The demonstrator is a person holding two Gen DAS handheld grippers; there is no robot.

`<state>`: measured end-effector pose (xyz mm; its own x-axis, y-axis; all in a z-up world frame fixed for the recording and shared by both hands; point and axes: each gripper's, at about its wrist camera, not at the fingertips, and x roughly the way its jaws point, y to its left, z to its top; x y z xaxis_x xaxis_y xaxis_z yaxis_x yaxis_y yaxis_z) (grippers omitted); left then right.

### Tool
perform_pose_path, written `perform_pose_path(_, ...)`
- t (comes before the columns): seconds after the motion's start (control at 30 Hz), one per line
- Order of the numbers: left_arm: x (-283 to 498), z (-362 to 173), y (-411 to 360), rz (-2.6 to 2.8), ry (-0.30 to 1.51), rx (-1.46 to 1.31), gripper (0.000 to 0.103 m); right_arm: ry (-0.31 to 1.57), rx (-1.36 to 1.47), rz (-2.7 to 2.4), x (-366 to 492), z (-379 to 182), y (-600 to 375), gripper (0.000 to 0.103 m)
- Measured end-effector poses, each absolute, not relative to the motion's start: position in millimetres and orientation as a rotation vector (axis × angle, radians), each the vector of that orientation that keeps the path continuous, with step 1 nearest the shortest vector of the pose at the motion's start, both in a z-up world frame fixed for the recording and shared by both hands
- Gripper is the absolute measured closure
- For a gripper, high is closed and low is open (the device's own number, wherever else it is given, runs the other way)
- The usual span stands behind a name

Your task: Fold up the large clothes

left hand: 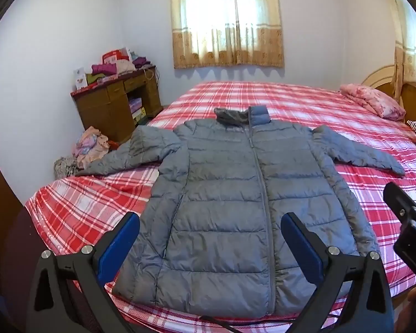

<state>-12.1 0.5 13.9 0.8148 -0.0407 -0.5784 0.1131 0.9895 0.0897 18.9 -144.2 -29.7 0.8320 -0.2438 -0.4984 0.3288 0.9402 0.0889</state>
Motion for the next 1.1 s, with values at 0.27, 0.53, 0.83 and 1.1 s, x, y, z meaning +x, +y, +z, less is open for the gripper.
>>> perform_pose_path(0.27, -14.6, 15.1, 5.7, -0.076, 0.606, 0.118, 0.001, 0.495, 0.167, -0.309, 19.0, -29.9, -145.2, 0.0)
perform_pose_path(0.53, -17.6, 17.9, 4.1, -0.079, 0.6, 0.132, 0.001, 0.491, 0.173, -0.309, 9.2, -22.8, -146.5, 0.0)
perform_pose_path(0.83, -20.5, 19.8, 0.0, -0.079, 0.599, 0.138, 0.001, 0.496, 0.176, -0.306, 9.3, -24.7, -144.9, 0.0)
perform_pose_path(1.1, -25.7, 23.3, -2.1, -0.086, 0.588, 0.135, 0.001, 0.496, 0.174, -0.306, 11.7, -25.4, -144.1, 0.0)
